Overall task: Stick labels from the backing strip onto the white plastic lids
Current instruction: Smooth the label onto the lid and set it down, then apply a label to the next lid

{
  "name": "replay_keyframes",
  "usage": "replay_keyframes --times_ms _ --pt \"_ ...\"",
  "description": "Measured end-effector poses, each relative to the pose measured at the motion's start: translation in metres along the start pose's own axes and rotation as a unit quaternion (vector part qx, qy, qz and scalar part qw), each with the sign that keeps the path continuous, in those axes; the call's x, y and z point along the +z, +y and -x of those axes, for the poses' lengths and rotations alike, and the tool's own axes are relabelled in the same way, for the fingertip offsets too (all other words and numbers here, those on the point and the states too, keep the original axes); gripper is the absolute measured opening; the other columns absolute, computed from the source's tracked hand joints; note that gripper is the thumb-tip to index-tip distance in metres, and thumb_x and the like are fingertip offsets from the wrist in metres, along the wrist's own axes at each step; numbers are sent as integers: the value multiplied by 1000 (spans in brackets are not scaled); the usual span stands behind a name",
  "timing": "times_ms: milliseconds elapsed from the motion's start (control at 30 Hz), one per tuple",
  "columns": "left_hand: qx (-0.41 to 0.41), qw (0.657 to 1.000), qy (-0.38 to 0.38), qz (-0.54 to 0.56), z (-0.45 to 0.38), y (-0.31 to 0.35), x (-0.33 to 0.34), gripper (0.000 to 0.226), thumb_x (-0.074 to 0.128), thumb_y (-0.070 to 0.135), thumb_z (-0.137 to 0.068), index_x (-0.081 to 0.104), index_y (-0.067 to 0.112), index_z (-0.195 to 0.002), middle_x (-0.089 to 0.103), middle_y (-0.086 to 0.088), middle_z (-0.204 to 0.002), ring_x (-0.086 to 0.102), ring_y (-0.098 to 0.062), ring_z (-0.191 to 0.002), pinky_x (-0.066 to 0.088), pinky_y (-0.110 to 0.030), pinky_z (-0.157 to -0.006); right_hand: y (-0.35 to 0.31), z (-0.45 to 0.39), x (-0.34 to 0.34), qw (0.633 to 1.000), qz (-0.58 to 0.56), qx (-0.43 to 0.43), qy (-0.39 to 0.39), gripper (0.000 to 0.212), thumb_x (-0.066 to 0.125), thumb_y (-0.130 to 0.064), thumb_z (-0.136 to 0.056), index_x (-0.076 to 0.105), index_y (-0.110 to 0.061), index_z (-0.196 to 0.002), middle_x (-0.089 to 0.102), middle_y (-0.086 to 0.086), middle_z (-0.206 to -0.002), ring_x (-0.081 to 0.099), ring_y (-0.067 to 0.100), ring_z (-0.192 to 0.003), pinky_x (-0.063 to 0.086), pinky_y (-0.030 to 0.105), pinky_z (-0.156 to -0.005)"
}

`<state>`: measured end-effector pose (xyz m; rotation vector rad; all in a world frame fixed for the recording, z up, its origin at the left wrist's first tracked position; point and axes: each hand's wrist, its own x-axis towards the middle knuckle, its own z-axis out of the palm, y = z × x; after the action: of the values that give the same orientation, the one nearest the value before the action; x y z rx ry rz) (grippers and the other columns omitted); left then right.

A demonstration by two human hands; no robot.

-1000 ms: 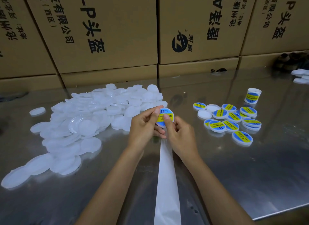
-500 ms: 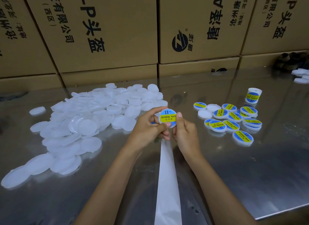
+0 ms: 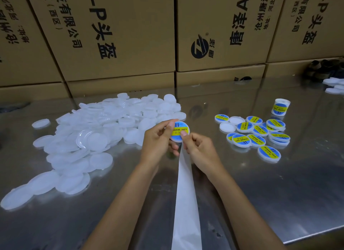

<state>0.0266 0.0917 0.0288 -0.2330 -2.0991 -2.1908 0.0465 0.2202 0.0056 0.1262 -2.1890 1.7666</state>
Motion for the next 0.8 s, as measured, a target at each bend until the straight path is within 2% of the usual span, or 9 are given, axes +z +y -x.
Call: replay_keyframes --times_ms 100,200,267,367,500,600,667,800 --pt "-27 999 -21 1 -1 -3 1 26 47 19 -107 70 15 -119 68 -10 -77 57 -15 -47 55 -28 -49 4 -3 -2 999 -5 29 19 43 55 -31 -100 50 -9 -64 42 1 -58 34 8 -53 29 20 -50" --pt "-22 1000 5 2 -1 -4 3 28 45 11 -107 61 22 -127 70 -8 -97 56 -15 -44 54 -28 -47 11 -11 -9 990 -30 100 97 45 53 -36 -100 52 -14 -61 43 -8 -49 34 7 -47 28 20 -47" --pt "-19 999 46 1 -3 -5 2 30 45 4 -103 64 20 -122 69 -6 -98 53 -13 -40 52 -26 -42 17 -17 -19 970 -88 151 171 45 53 -38 -100 52 -16 -61 41 -8 -49 33 9 -47 27 23 -48" --pt "-20 995 98 -25 -8 -10 -4 37 42 -7 -94 70 14 -106 67 -10 -86 49 -12 -35 45 -21 -39 22 -23 -37 927 -191 201 254 40 55 -38 -99 56 -15 -67 43 -5 -52 33 9 -45 29 22 -44" --pt "-40 989 136 -41 -13 -17 -9 32 49 -5 -89 74 14 -95 68 -5 -74 49 -11 -39 44 -22 -39 24 -28 -52 861 -362 231 273 37 50 -34 -103 54 -13 -73 37 -5 -49 28 6 -36 27 17 -36" --pt "-50 988 138 -46 -15 -18 -11 31 51 -4 -89 74 17 -90 69 6 -67 50 -10 -40 45 -23 -39 24 -32 -60 823 -435 244 271 36 46 -32 -105 53 -12 -76 33 -2 -57 26 8 -39 25 17 -35" --pt "-52 988 139 -53 -16 -19 -11 33 51 -4 -89 74 20 -88 72 7 -74 50 -9 -40 45 -23 -40 25 -33 -62 817 -445 251 268 36 44 -33 -105 53 -13 -78 32 -1 -61 24 9 -45 25 18 -37" --pt "-58 985 146 -66 -18 -22 -13 32 49 -3 -90 72 20 -89 67 12 -56 50 -9 -37 41 -21 -36 27 -32 -60 835 -421 247 253 32 42 -30 -105 58 -12 -83 34 -2 -59 26 10 -45 26 18 -39"
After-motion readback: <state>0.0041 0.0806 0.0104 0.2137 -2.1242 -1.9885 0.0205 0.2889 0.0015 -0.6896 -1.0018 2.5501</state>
